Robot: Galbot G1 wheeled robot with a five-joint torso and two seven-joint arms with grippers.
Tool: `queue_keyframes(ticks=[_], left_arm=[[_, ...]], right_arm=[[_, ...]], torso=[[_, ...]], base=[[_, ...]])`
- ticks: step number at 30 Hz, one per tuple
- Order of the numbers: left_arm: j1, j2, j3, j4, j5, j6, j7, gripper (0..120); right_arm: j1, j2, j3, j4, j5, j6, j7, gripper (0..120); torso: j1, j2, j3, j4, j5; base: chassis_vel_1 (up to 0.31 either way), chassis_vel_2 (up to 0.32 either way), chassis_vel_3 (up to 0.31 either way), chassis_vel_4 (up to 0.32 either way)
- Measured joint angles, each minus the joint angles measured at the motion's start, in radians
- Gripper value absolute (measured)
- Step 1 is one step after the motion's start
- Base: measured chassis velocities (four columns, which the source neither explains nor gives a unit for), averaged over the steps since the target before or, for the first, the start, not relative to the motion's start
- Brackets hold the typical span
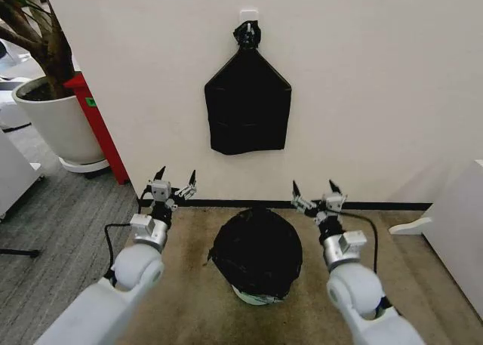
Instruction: Place the garbage bag over the trash bin.
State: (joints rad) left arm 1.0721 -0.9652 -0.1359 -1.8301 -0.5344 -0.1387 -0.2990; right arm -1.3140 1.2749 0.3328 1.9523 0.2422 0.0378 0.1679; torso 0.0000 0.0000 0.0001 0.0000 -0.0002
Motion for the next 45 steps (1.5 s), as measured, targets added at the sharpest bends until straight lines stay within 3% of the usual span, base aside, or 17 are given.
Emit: queue_keyframes(ticks=[45], left_arm=[[0.012,-0.014,0.0,-0.005,-0.007,0.009,-0.01,91]], right_arm=[[0.004,-0.014,0.009,0.006,0.009,-0.019,-0.005,100]], torso=[[0.0,0.0,0.0,0.0,0.0001]], base=[[0.0,0.0,0.0,0.0]])
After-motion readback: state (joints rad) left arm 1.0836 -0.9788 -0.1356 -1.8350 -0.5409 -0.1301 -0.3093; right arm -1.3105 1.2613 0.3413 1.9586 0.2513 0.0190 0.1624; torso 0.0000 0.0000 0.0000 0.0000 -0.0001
